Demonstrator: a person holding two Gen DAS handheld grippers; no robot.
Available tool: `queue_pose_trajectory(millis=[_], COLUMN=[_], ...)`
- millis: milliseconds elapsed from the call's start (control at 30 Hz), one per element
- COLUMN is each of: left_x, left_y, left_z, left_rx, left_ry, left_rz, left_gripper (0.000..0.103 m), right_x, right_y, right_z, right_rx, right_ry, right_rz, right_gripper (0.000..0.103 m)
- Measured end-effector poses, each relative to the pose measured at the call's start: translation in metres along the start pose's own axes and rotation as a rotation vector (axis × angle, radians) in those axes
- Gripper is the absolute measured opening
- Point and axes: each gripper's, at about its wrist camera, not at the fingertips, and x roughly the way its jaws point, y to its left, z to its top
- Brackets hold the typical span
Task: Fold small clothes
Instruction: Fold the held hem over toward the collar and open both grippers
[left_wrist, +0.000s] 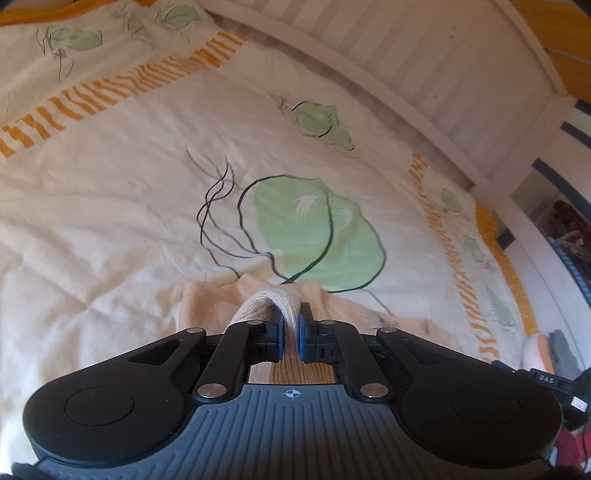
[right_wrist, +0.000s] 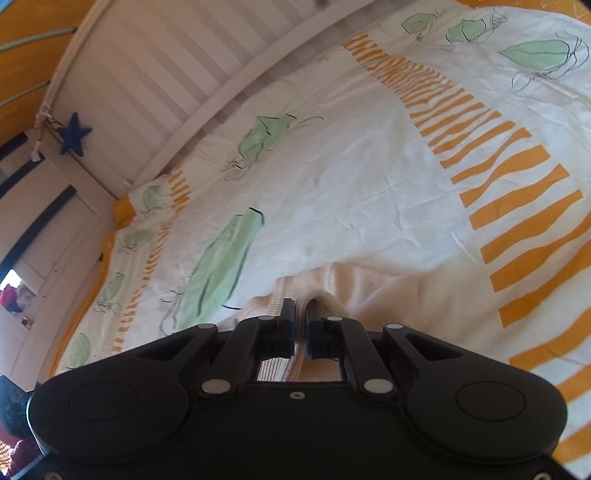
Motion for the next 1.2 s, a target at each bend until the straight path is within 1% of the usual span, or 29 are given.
queue_pose_trajectory(millis=[67, 133, 167, 200, 233, 267, 300, 333, 367, 400, 433, 467, 567, 667, 767, 900, 967, 1000, 1067, 1133, 1200], left_x=[0.013, 0.025, 0.030, 0.035, 0.037, 0.036, 0.032, 0.028, 0.023, 0.016, 0.009, 0.002, -0.018, -0.028, -0.025, -0.017, -0.006, 0.000, 0.014, 0.028, 0.040], left_y=[0.006, 0.014, 0.016, 0.020, 0.022, 0.022, 0.022, 0.021, 0.022, 0.020, 0.018, 0.016, 0.003, -0.009, -0.021, -0.034, -0.040, -0.042, -0.041, -0.039, -0.032], left_z=[0.000, 0.001, 0.001, 0.003, 0.004, 0.004, 0.005, 0.007, 0.009, 0.010, 0.011, 0.010, 0.001, -0.016, -0.037, -0.058, -0.061, -0.060, -0.053, -0.044, -0.029], left_rx=[-0.012, -0.027, -0.030, -0.032, -0.027, -0.013, 0.011, 0.027, 0.039, 0.050, 0.064, 0.082, 0.191, 0.321, 0.426, 0.533, 0.578, 0.589, 0.578, 0.528, 0.467], left_ry=[0.018, 0.032, 0.041, 0.050, 0.039, 0.015, -0.017, -0.038, -0.054, -0.065, -0.071, -0.076, -0.073, -0.012, 0.063, 0.129, 0.153, 0.160, 0.171, 0.170, 0.148], left_rz=[0.018, 0.020, 0.023, 0.031, 0.050, 0.074, 0.099, 0.113, 0.122, 0.123, 0.121, 0.120, 0.122, 0.128, 0.118, 0.052, 0.020, 0.006, -0.014, -0.013, 0.007], left_gripper=[0.009, 0.010, 0.014, 0.025, 0.033, 0.048, 0.060, 0.066, 0.072, 0.074, 0.074, 0.075, 0.081, 0.082, 0.082, 0.082, 0.082, 0.082, 0.082, 0.082, 0.082], right_x=[0.010, 0.018, 0.021, 0.023, 0.024, 0.024, 0.023, 0.021, 0.018, 0.014, 0.009, 0.003, -0.012, -0.023, -0.025, -0.016, -0.007, 0.000, 0.015, 0.029, 0.039], right_y=[-0.005, -0.009, -0.010, -0.011, -0.011, -0.011, -0.009, -0.008, -0.006, -0.004, -0.002, -0.001, 0.007, 0.018, 0.032, 0.051, 0.057, 0.059, 0.061, 0.062, 0.063], right_z=[-0.001, -0.001, -0.001, -0.001, -0.001, -0.001, 0.000, 0.001, 0.002, 0.004, 0.005, 0.005, 0.002, -0.010, -0.027, -0.049, -0.054, -0.054, -0.050, -0.044, -0.035], right_rx=[0.008, 0.003, -0.002, -0.007, -0.013, -0.022, -0.038, -0.055, -0.071, -0.087, -0.099, -0.109, -0.160, -0.247, -0.363, -0.493, -0.529, -0.540, -0.550, -0.557, -0.560], right_ry=[0.009, 0.020, 0.023, 0.019, 0.011, 0.001, -0.015, -0.033, -0.054, -0.078, -0.097, -0.106, -0.109, -0.071, -0.024, 0.046, 0.080, 0.095, 0.136, 0.152, 0.151], right_rz=[-0.018, -0.037, -0.046, -0.053, -0.053, -0.053, -0.064, -0.077, -0.088, -0.092, -0.089, -0.088, -0.089, -0.085, -0.098, -0.059, -0.038, -0.028, -0.024, -0.035, -0.050], right_gripper=[0.013, 0.014, 0.014, 0.015, 0.016, 0.018, 0.020, 0.034, 0.057, 0.067, 0.080, 0.079, 0.080, 0.080, 0.080, 0.079, 0.079, 0.079, 0.079, 0.079, 0.079])
